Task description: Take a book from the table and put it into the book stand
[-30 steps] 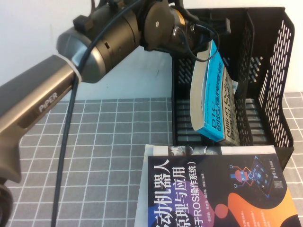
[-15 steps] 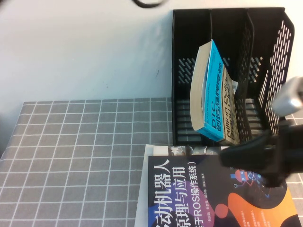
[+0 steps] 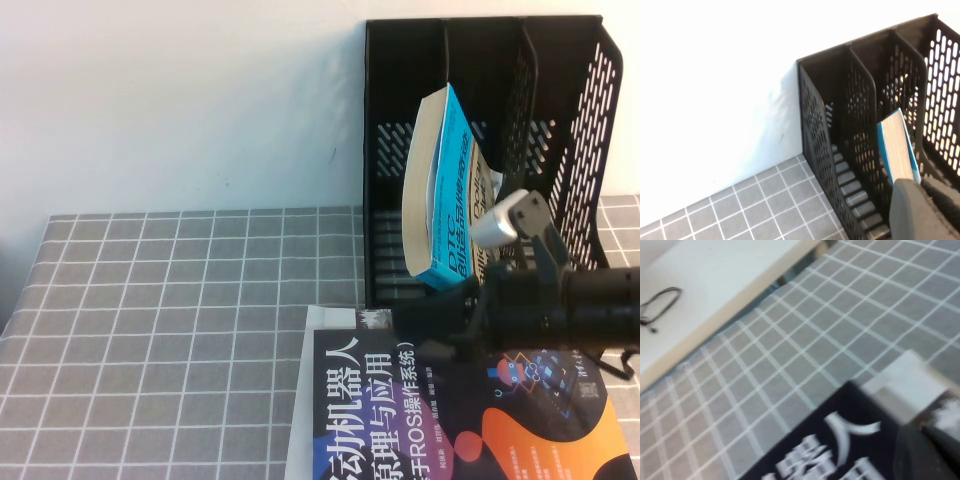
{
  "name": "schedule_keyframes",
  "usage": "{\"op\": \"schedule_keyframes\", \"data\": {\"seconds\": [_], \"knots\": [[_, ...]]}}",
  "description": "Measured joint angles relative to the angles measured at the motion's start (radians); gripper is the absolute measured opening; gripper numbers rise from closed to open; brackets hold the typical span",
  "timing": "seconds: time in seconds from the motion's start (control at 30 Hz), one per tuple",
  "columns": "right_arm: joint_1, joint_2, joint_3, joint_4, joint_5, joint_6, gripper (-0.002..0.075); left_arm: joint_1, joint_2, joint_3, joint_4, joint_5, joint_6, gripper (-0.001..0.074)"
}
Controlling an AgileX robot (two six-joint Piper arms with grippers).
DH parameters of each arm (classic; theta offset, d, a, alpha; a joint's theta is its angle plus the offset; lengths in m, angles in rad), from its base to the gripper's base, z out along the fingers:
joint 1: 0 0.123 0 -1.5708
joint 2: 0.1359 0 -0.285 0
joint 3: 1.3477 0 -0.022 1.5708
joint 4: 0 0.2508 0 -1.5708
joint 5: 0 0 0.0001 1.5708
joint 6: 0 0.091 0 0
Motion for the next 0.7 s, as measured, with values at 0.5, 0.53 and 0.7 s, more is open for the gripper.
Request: {"op": "schedule_keyframes", "data": {"seconds": [0.5, 0.53, 0.7], "knots": [[0.002, -0.052, -0.091, 0.017, -0.356, 0.024, -0.0003, 0.000, 0.000, 0.000, 0.000, 0.056, 0.008, 0.0001], [0.002, -0.061, -0.098, 0.021, -0.374, 0.021, -0.0003, 0.000, 0.000, 0.000, 0.000, 0.056, 0.008, 0.0001], [0.002, -0.072, -0.146, 0.030, -0.462, 0.019, -0.0003, 0.000, 0.000, 0.000, -0.002, 0.060, 0.014, 0.0001]]}}
